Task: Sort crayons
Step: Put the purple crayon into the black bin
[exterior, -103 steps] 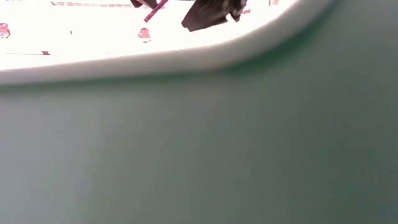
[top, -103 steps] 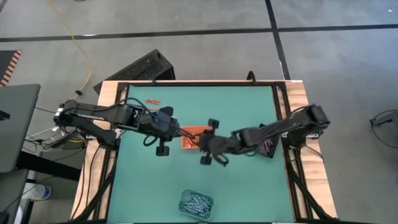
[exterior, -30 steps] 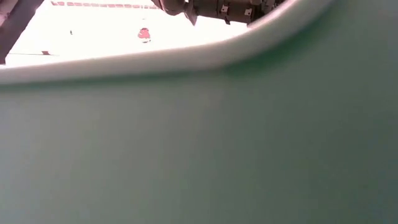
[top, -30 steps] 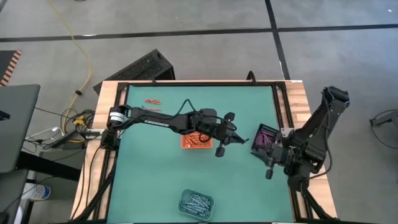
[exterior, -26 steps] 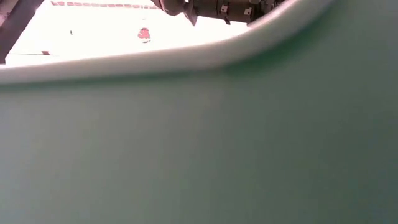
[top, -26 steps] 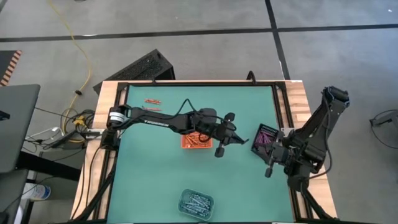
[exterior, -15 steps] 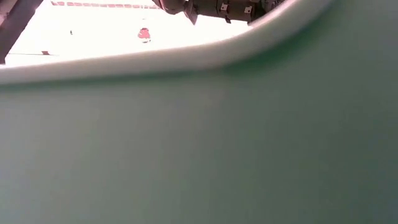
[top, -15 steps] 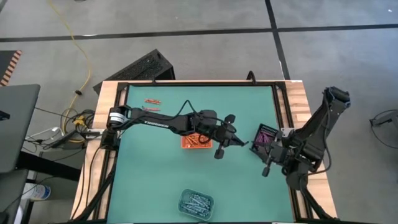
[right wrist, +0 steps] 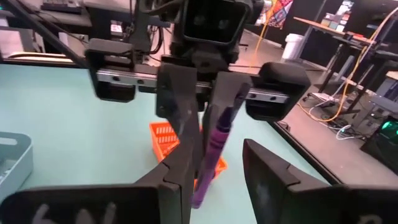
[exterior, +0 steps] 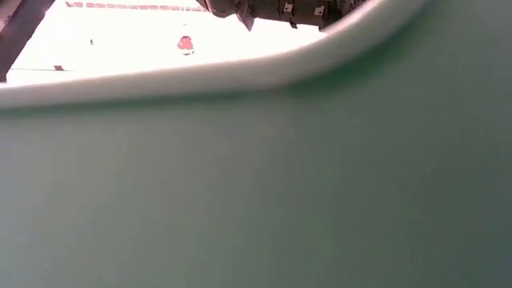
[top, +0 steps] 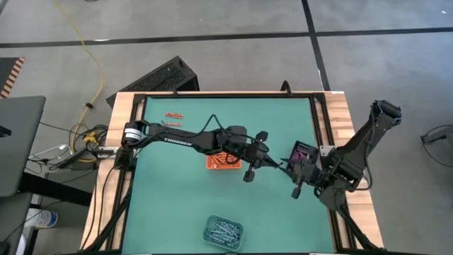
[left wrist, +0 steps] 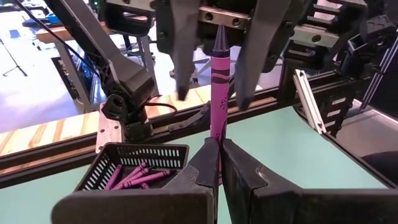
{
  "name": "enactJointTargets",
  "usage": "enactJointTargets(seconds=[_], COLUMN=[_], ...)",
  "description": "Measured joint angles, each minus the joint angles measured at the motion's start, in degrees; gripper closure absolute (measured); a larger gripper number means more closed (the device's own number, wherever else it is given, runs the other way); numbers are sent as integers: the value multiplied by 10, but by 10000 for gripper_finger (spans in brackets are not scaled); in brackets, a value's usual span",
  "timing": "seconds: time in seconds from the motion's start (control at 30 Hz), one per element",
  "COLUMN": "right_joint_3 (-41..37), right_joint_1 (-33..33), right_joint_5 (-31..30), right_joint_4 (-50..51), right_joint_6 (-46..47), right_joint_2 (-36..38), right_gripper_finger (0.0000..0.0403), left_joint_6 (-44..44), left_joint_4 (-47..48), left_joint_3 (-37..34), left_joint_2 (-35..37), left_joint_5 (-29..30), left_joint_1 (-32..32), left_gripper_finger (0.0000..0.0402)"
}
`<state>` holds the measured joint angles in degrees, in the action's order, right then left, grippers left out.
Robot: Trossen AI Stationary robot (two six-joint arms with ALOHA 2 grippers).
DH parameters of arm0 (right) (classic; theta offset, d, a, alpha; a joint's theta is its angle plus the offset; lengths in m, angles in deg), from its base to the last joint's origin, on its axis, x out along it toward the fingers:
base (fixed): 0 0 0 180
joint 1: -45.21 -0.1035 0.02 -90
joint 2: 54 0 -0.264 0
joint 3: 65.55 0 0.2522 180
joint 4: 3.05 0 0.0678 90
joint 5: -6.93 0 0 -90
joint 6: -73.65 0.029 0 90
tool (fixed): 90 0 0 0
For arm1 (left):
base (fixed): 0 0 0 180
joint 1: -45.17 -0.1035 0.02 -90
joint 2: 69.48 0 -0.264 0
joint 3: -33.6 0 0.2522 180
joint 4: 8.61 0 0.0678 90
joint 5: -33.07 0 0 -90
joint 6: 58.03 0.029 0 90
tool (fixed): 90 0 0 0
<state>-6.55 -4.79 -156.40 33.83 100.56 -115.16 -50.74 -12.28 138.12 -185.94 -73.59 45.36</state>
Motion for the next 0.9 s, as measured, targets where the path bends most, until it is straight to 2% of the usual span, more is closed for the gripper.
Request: enactJointTargets(seconds=[0.13, 0.23, 0.47, 0.63, 0.77, 0.9], right_joint_3=[0, 0, 0, 0, 0, 0], right_joint_1=[15, 25, 37, 37, 43, 77], right_joint_5=[16, 31, 58, 62, 58, 80], right_joint_4=[0, -1, -1, 0, 2, 41], right_joint_6=[0, 0, -14, -15, -8, 46], right_joint_2=[0, 0, 0, 0, 0, 8], right_gripper_finger=[276, 296, 390, 398, 400, 400], left_joint_6=[4, 6, 6, 6, 13, 16], left_joint_4=[0, 0, 1, 26, 90, 177], left_joint_3=[0, 0, 0, 0, 0, 0], left_joint_2=[0, 0, 0, 1, 2, 3], left_joint_5=[-2, -2, 1, 5, 40, 32], left_joint_1=[2, 2, 2, 1, 2, 3], left_gripper_finger=[402, 402, 401, 399, 371, 321])
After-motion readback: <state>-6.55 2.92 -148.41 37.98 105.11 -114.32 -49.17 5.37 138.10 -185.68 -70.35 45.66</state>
